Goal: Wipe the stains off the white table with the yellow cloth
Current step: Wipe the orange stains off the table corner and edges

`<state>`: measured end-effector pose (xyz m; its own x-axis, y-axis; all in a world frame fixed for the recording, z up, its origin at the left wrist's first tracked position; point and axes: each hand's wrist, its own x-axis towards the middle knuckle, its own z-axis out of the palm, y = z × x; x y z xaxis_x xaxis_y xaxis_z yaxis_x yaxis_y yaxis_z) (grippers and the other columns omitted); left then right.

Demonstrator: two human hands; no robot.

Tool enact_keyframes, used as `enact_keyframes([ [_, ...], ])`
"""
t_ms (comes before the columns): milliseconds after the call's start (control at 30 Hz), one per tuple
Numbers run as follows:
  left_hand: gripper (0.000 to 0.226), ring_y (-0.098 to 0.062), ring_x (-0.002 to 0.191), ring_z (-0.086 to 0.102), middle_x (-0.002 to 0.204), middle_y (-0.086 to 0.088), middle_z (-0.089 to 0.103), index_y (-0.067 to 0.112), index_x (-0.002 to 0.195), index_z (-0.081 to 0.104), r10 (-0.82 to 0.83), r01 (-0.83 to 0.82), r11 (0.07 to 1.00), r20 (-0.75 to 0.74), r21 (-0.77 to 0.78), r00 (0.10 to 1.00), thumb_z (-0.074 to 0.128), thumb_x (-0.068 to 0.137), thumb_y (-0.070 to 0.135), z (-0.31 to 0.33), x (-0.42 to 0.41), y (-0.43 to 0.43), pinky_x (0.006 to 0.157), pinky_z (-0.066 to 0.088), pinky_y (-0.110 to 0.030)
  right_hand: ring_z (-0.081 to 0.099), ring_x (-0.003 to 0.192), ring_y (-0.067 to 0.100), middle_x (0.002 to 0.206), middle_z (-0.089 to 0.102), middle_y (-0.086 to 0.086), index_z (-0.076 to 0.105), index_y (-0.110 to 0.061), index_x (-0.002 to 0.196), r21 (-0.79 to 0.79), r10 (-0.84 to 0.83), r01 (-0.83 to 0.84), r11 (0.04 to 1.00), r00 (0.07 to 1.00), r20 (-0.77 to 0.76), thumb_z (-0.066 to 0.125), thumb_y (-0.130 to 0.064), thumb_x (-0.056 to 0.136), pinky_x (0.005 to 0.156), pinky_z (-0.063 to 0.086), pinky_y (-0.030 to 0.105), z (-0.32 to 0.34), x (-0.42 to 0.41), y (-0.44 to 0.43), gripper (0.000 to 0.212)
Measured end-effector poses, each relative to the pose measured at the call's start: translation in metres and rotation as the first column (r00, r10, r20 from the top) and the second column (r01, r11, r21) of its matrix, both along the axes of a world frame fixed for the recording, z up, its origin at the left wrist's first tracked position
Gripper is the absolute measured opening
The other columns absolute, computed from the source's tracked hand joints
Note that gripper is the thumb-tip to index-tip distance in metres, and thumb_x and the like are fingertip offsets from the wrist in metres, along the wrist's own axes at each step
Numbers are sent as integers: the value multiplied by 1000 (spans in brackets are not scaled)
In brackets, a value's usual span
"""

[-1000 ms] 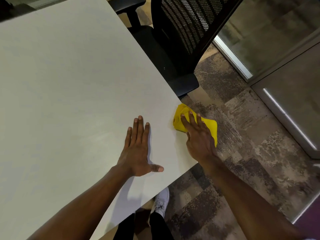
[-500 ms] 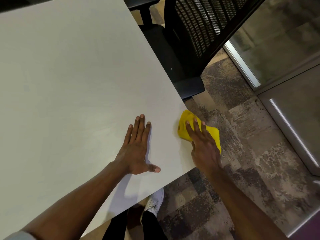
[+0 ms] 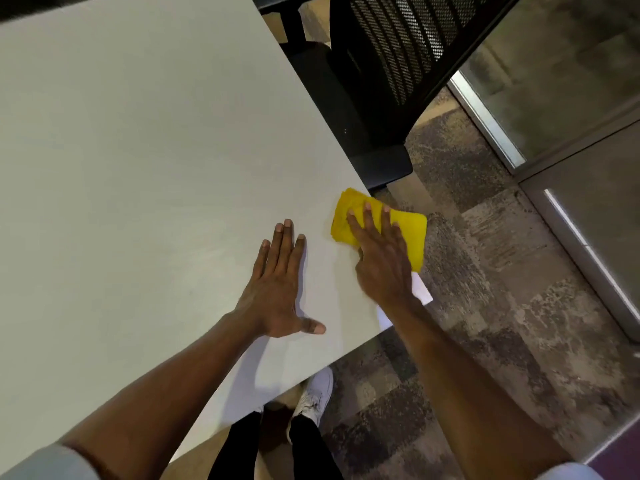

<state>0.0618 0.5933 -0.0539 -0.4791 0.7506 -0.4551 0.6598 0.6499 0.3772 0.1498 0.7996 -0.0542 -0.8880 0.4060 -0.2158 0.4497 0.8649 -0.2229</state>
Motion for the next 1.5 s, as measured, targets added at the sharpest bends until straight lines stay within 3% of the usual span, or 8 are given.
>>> enact_keyframes([
  [267,170,-32,157,-45,166,-13,-51,11,164,-34,-19,20,1000,15,-11,1000,68,61,100,5,0,1,134,-16,-53,-9,161,36,175,1,3,8,-29,166,-14,5,-4,1000,999,37,51,-7,87,130,12,58,8,93,-93,92],
  [433,170,-33,159,-42,168,-15,-48,10,165,-31,-29,28,999,-30,-22,999,65,60,102,4,2,0,135,-13,-54,-5,162,37,175,6,3,16,-30,165,-50,-173,175,983,984,42,53,-6,89,130,8,55,10,59,-84,88],
  [533,171,-33,161,-38,171,-17,-42,9,167,-26,-23,22,1000,-43,-6,999,67,57,102,5,3,-2,136,-11,-51,-4,162,37,175,7,4,16,-29,165,-84,-178,180,980,984,31,60,-17,91,130,9,56,11,57,-97,87],
  [700,172,-34,161,-37,172,-18,-40,7,168,-24,-43,42,999,-69,-18,997,65,56,103,3,3,-2,136,-11,-52,-12,162,31,175,-4,-4,4,-36,165,-37,-230,231,972,973,32,47,-7,92,130,12,54,10,122,-136,90],
  [967,168,-36,159,-40,170,-19,-43,6,166,-29,-96,91,994,-99,-56,990,58,62,105,2,5,0,135,-14,-53,-10,161,37,175,4,6,13,-28,166,-66,-363,361,930,931,-27,51,-10,101,131,3,54,2,90,-99,77],
  [1233,160,-38,161,-36,171,-22,-41,4,166,-26,-211,212,977,-123,0,970,33,63,111,-3,39,-21,136,-8,-58,-8,162,33,175,5,0,16,-32,165,-60,-353,349,935,934,-59,49,-3,98,132,4,53,5,143,-122,80],
  [1367,160,-39,160,-37,170,-23,-42,4,165,-28,-232,230,973,-137,-26,963,40,65,109,-5,38,-19,135,-8,-59,-11,161,36,175,5,4,17,-30,165,-51,-421,418,907,905,-56,48,-4,101,132,1,50,1,108,-89,76],
  [1500,162,-40,160,-39,169,-24,-42,3,165,-28,-227,224,974,-143,-36,963,46,66,107,-5,40,-18,134,-13,-57,-9,161,38,175,6,8,17,-26,165,-82,-373,367,927,925,-75,51,-4,100,132,3,51,-2,99,-87,77],
])
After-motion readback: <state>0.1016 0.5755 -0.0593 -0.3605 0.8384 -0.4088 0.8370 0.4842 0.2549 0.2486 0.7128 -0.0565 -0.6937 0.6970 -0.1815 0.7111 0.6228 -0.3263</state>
